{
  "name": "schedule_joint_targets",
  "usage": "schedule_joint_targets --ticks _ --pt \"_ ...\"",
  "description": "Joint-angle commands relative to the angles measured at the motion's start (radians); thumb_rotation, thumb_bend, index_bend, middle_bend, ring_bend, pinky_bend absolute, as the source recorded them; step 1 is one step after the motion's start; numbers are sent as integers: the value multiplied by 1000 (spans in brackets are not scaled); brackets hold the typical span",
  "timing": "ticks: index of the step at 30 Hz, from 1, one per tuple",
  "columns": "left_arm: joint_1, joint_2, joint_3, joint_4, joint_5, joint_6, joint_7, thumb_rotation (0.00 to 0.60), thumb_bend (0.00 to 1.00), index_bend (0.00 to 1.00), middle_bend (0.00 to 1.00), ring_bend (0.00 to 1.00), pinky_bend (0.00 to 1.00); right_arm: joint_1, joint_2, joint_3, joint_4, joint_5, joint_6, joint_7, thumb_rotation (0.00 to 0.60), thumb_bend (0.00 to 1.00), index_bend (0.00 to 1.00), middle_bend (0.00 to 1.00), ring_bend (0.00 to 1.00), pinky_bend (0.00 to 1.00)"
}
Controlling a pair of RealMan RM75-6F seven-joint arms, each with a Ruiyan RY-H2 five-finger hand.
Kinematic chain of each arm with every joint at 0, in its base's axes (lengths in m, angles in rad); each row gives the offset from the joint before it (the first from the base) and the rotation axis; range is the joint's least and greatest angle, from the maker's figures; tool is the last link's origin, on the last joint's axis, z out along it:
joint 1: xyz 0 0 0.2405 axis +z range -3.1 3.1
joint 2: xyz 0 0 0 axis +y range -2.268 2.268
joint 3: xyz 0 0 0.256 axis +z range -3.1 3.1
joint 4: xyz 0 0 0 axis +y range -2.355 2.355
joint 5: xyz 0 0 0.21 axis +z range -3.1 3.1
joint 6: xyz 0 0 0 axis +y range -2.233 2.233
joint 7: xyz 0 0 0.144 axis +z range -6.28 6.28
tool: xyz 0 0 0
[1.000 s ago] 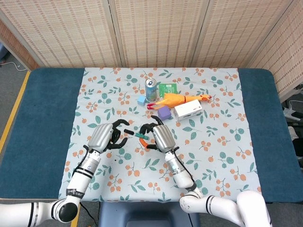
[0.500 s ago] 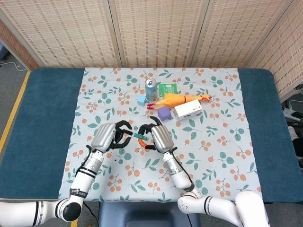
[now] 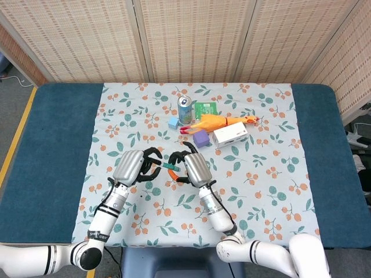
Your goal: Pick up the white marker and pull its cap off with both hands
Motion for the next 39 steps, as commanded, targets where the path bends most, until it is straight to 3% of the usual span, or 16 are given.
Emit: schedule_joint_targets --ticks 1,8,19,28,39 --pt "1 -2 -2 7 1 -1 -5 600 373 473 886 760 999 -1 2 -1 -4 0 -1 -1 600 374 832 742 491 129" --pt "-1 0 -4 4 -11 -16 -13 600 423 494 894 765 1000 -1 3 -2 -3 0 -5 -4 600 374 832 742 491 129" --pt "-6 1 -7 1 -24 -29 -15 600 626 521 902 770 1000 1 -1 -5 6 -2 -10 -6 600 374 833 742 491 129" --pt "-1 -18 -8 14 2 13 -8 600 828 666 994 828 1000 1 -7 -8 7 -4 -11 -10 600 374 833 742 491 129" --pt "14 2 -20 2 38 27 -43 600 868 715 1000 841 1000 -7 18 -18 -4 -18 0 -40 600 375 834 742 491 129"
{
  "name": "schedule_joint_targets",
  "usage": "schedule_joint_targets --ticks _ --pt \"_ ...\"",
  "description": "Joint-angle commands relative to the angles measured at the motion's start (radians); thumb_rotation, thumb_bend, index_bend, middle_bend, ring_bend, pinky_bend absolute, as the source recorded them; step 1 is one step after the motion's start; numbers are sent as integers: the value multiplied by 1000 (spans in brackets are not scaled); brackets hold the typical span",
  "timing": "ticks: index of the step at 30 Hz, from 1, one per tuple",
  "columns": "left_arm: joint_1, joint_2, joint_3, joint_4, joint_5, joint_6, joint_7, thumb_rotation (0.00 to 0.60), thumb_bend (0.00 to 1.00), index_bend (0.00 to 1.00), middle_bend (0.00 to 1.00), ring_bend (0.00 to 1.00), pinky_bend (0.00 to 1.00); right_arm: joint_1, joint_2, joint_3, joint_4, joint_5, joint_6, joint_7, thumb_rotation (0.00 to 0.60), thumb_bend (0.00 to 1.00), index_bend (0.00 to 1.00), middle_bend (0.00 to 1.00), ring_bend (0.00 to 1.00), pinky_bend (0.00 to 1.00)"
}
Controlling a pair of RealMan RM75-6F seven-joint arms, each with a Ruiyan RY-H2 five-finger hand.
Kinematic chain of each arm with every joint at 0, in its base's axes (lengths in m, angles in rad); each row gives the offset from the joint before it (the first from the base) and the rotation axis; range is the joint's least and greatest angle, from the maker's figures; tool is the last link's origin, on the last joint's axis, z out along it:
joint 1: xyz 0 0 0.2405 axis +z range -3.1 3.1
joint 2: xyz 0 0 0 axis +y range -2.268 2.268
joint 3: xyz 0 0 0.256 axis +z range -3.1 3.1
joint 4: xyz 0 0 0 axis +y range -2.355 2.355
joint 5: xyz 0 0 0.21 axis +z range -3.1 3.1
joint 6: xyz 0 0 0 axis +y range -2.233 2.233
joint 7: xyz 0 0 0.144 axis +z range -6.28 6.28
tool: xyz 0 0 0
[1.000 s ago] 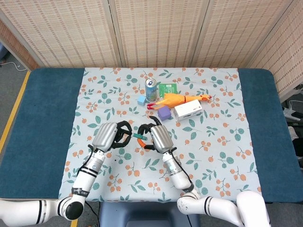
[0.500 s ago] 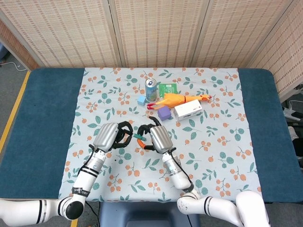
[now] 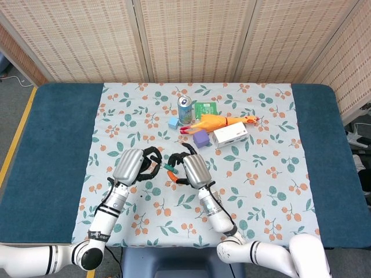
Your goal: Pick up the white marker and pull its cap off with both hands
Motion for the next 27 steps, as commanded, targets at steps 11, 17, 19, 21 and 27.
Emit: schedule_joint_targets --ticks 11,17,19,21,27 --pt "35 100 27 55 -114 -116 -48 600 830 708 1000 840 1000 -43 180 -60 -23 -30 -3 -210 600 377 836 742 491 133" --pt "31 36 143 221 -134 -207 15 600 788 693 1000 841 1000 -76 244 -88 -96 85 -73 -457 600 389 836 743 491 133" --pt "23 15 160 260 -151 -249 21 600 758 692 1000 841 1000 -83 254 -86 -130 132 -97 -494 600 389 836 743 491 137" --pt "15 0 167 284 -148 -265 31 600 745 691 1000 841 1000 -83 257 -86 -145 147 -100 -517 600 389 836 743 491 141" --pt "7 -22 175 309 -126 -299 20 600 581 495 867 841 1000 -83 259 -98 -173 241 -149 -611 600 388 413 546 328 115"
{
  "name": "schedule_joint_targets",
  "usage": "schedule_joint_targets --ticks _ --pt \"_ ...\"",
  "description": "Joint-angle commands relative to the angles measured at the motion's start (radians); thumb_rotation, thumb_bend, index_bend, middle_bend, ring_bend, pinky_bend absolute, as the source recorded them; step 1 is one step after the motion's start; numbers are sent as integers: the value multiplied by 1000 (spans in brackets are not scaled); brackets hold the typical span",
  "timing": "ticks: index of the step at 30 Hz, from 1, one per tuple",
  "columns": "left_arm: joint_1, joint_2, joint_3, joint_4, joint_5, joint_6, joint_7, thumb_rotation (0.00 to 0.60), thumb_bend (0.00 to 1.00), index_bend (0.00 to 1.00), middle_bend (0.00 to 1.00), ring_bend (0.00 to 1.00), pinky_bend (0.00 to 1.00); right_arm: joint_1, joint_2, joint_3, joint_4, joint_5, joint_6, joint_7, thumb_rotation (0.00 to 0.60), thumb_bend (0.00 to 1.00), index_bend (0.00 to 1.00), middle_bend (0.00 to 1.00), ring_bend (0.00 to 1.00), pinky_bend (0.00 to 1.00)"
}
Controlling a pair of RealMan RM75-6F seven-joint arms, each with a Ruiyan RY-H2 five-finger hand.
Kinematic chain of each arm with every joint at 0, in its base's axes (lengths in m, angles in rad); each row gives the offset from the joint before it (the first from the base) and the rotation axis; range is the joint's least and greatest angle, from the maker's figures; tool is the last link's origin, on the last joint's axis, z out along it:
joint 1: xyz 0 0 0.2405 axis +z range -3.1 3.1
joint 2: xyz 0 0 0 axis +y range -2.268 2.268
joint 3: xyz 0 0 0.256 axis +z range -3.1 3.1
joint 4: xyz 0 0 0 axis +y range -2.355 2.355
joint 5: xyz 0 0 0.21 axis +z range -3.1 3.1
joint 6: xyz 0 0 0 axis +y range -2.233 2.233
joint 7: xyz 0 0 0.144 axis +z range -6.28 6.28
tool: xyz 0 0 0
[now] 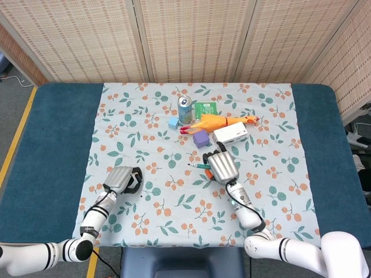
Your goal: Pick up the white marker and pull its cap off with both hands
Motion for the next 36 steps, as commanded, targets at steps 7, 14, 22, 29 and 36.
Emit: schedule_joint_targets --ticks 7,14,22,29,36 --pt "5 -9 -8 11 58 -30 -77 600 485 140 768 840 1000 4 44 -8 -111 228 -89 -171 600 387 0 235 125 12" --pt "10 42 -31 -67 92 -19 -107 600 427 0 726 825 1000 21 155 17 -300 334 -80 -239 600 301 0 148 64 0" --pt "166 275 42 -233 475 216 -261 600 410 0 236 311 753 -187 485 -167 -627 -16 228 -232 600 230 0 5 0 0" --pt "412 361 209 -92 659 517 -384 600 416 0 0 0 177 -495 626 -343 -508 -321 650 -72 600 183 0 0 0 0" --pt "491 331 213 7 655 586 -270 600 418 0 0 0 72 -646 559 -331 -301 -403 853 76 600 179 0 0 0 0"
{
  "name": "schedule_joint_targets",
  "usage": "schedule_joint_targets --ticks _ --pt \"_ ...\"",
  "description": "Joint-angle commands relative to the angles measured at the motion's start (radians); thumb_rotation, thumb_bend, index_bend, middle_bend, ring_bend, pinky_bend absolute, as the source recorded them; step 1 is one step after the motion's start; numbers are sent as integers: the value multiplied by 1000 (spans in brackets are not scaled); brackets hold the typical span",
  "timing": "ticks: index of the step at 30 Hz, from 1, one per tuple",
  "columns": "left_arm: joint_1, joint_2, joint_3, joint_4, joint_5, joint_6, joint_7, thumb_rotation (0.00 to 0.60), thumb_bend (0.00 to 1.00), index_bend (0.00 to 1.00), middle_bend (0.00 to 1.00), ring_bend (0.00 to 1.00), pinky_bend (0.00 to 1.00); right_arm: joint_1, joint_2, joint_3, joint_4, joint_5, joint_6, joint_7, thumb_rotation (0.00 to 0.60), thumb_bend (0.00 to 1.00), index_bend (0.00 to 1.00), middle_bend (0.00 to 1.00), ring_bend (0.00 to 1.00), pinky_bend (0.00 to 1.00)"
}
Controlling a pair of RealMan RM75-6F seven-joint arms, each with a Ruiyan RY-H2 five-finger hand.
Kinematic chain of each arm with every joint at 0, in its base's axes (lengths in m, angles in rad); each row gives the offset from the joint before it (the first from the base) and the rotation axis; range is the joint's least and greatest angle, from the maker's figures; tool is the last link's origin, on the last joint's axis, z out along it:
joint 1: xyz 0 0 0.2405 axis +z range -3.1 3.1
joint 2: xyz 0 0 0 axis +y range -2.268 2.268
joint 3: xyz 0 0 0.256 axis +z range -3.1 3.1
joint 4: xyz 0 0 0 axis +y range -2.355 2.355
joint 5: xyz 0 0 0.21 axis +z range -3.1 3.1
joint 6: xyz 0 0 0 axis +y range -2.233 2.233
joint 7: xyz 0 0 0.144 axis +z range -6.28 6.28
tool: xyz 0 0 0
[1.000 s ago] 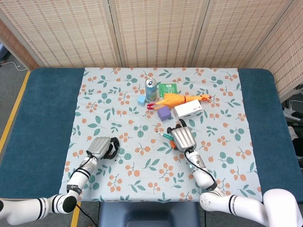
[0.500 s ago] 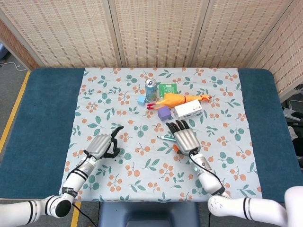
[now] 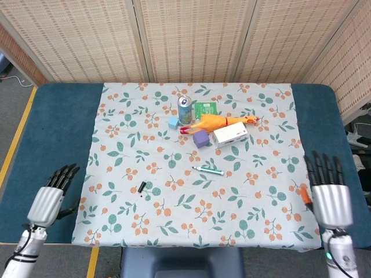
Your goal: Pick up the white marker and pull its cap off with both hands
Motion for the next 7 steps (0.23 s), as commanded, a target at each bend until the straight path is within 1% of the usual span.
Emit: schedule_joint_targets --ticks 1,3,5,7 --pt "34 7 7 34 -2 6 83 600 419 0 0 0 72 -133 -9 -26 148 -65 112 148 600 177 0 0 0 0" --pt "33 15 7 19 6 -1 95 600 419 0 0 0 71 -140 7 -31 144 -54 81 155 600 171 0 0 0 0" --pt "36 22 11 10 25 4 95 600 417 0 0 0 71 -144 16 -17 133 -58 83 164 600 168 0 0 0 0" --pt "38 23 11 9 30 6 96 600 416 0 0 0 71 -145 18 -14 131 -60 82 166 600 168 0 0 0 0"
